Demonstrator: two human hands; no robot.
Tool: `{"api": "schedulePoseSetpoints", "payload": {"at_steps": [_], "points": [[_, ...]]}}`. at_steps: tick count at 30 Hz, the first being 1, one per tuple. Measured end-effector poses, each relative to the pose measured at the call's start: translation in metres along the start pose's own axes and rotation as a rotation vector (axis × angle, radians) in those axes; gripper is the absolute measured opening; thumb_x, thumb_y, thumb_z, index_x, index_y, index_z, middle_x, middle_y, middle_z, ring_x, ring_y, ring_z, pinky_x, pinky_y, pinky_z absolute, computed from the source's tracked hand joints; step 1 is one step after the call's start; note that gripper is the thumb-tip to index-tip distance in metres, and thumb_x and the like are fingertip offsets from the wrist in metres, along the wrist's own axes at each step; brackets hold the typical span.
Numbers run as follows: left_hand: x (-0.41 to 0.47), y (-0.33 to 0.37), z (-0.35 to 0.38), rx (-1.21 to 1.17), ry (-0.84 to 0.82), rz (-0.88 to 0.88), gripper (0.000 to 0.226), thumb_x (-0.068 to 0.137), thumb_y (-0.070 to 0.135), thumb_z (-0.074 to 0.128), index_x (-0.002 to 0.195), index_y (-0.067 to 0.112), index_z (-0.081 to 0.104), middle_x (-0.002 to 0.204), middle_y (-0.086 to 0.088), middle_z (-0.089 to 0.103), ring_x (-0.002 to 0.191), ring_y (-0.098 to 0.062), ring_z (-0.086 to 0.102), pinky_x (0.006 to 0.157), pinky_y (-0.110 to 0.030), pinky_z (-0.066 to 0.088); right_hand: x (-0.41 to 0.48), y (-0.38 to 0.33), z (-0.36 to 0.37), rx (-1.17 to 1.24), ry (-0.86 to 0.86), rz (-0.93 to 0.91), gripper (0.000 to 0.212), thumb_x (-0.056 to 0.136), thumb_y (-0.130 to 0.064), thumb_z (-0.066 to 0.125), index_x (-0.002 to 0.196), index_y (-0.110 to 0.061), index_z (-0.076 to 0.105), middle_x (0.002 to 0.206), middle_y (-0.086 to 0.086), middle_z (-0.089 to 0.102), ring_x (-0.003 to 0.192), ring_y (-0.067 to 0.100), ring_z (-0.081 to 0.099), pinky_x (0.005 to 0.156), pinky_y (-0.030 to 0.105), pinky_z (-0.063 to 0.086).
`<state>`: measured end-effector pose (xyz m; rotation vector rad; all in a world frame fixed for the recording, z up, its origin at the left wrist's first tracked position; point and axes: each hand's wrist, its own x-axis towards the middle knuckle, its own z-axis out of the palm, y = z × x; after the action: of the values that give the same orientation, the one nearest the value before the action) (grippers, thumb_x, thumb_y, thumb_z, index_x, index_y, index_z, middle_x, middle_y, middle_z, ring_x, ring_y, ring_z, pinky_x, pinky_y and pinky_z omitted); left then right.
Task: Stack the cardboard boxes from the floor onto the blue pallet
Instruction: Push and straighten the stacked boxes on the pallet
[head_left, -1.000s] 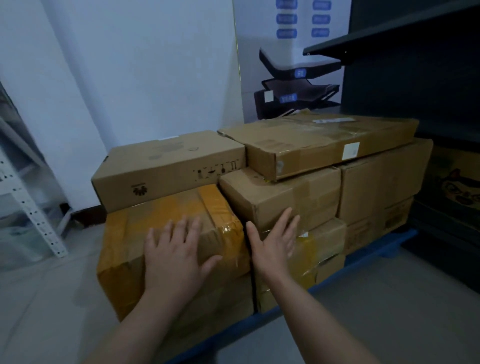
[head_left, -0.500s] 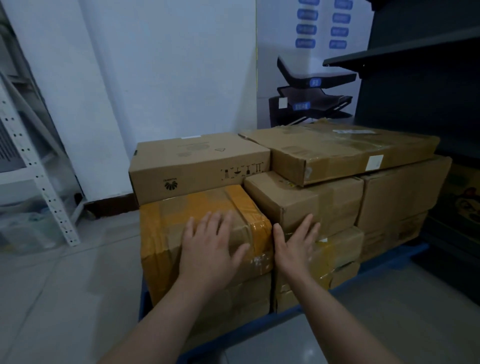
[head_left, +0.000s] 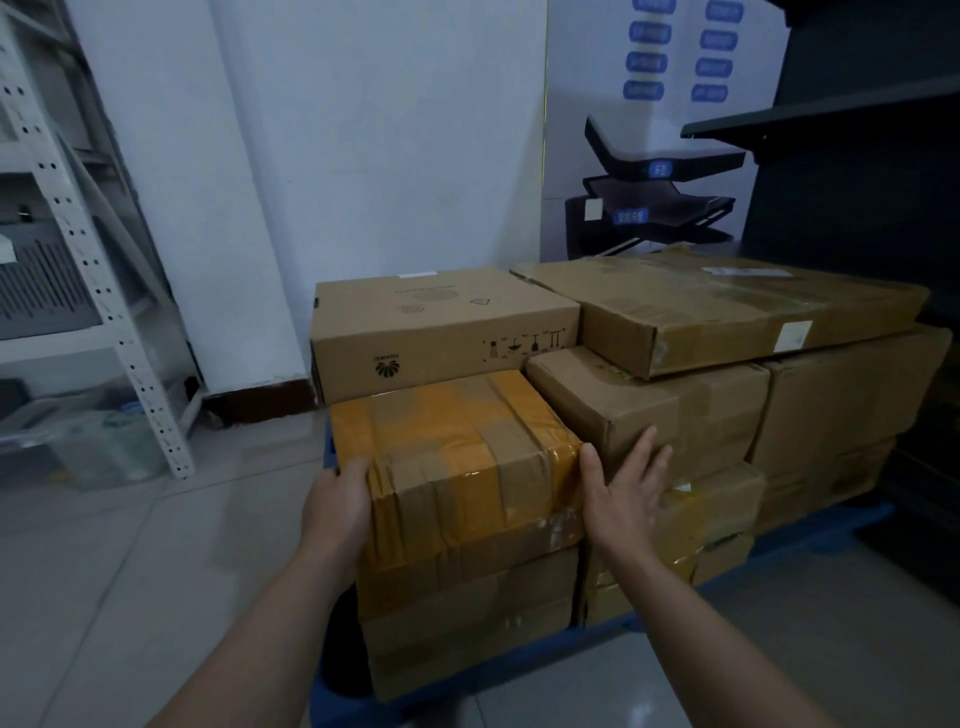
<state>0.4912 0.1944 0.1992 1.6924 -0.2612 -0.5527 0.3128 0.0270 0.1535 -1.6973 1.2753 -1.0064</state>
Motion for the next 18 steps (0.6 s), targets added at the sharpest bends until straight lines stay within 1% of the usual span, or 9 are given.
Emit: {"api": "schedulePoseSetpoints", "payload": {"at_steps": [2, 5, 8, 10, 11, 13, 16, 18], "points": [[0.006, -0.006, -0.002, -0.028, -0.034, -0.016, 0.058, 0.071, 0.061, 0.046, 0.102, 0.016, 0.065, 0.101, -0.016, 0.069, 0.091, -0.036, 0.066, 0.086, -0.055, 0.052, -0.002, -0.001, 0.002, -0.004, 0.017, -0.005, 0.084, 0.092, -0.060, 0.039, 0.151, -0.034, -0.016, 0.161, 0.003, -0.018, 0.148, 0.030, -0.008, 0.118, 0.054, 0.004], [0.008, -0.010, -0.006, -0.050, -0.082, -0.003, 0.071, 0.064, 0.070, 0.046, 0.112, 0.020, 0.061, 0.106, -0.012, 0.067, 0.096, -0.034, 0.065, 0.085, -0.053, 0.053, -0.007, -0.010, 0.005, -0.029, 0.067, -0.077, 0.084, 0.093, -0.056, 0.043, 0.153, -0.031, -0.009, 0.161, 0.002, -0.014, 0.148, 0.029, -0.006, 0.119, 0.053, 0.005], [0.008, -0.015, -0.013, -0.041, -0.107, 0.035, 0.071, 0.068, 0.070, 0.040, 0.114, 0.020, 0.060, 0.105, -0.011, 0.067, 0.096, -0.030, 0.064, 0.086, -0.050, 0.052, -0.016, -0.028, 0.011, -0.048, 0.100, -0.196, 0.083, 0.091, -0.052, 0.051, 0.154, -0.029, 0.001, 0.161, 0.001, -0.009, 0.148, 0.027, -0.004, 0.119, 0.053, 0.007], [0.010, -0.014, -0.020, -0.049, -0.087, 0.056, 0.066, 0.075, 0.066, 0.039, 0.112, 0.016, 0.060, 0.102, -0.012, 0.066, 0.095, -0.029, 0.063, 0.089, -0.049, 0.050, -0.023, -0.038, 0.017, -0.088, 0.092, -0.258, 0.080, 0.091, -0.052, 0.052, 0.153, -0.030, 0.008, 0.161, 0.000, -0.007, 0.148, 0.025, -0.004, 0.119, 0.053, 0.006], [0.011, -0.013, -0.022, -0.052, -0.078, 0.067, 0.060, 0.081, 0.062, 0.039, 0.110, 0.014, 0.061, 0.102, -0.011, 0.065, 0.094, -0.028, 0.063, 0.089, -0.047, 0.050, -0.025, -0.042, 0.019, -0.118, 0.081, -0.279, 0.077, 0.091, -0.052, 0.052, 0.153, -0.029, 0.012, 0.161, 0.000, -0.006, 0.148, 0.025, -0.006, 0.119, 0.053, 0.005], [0.012, -0.014, -0.026, -0.055, -0.085, 0.077, 0.047, 0.091, 0.055, 0.039, 0.108, 0.018, 0.063, 0.103, -0.007, 0.066, 0.096, -0.024, 0.062, 0.087, -0.043, 0.050, -0.028, -0.046, 0.024, -0.190, 0.058, -0.310, 0.072, 0.091, -0.054, 0.050, 0.151, -0.026, 0.022, 0.161, 0.001, -0.006, 0.148, 0.022, -0.011, 0.119, 0.052, 0.001], [0.016, -0.018, -0.031, -0.044, -0.104, 0.119, 0.040, 0.097, 0.048, 0.036, 0.115, 0.022, 0.061, 0.106, 0.000, 0.065, 0.098, -0.017, 0.060, 0.079, -0.034, 0.047, -0.033, -0.051, 0.034, -0.334, 0.045, -0.426, 0.063, 0.090, -0.059, 0.047, 0.143, -0.026, 0.039, 0.161, 0.002, 0.001, 0.147, 0.021, -0.014, 0.119, 0.049, -0.006], [0.020, -0.022, -0.036, -0.029, -0.110, 0.142, 0.033, 0.101, 0.038, 0.036, 0.121, 0.022, 0.056, 0.106, 0.003, 0.063, 0.091, -0.009, 0.057, 0.071, -0.028, 0.043, -0.041, -0.059, 0.043, -0.386, -0.008, -0.500, 0.055, 0.088, -0.062, 0.047, 0.133, -0.030, 0.051, 0.160, 0.001, 0.010, 0.148, 0.018, -0.011, 0.119, 0.047, -0.007]]}}
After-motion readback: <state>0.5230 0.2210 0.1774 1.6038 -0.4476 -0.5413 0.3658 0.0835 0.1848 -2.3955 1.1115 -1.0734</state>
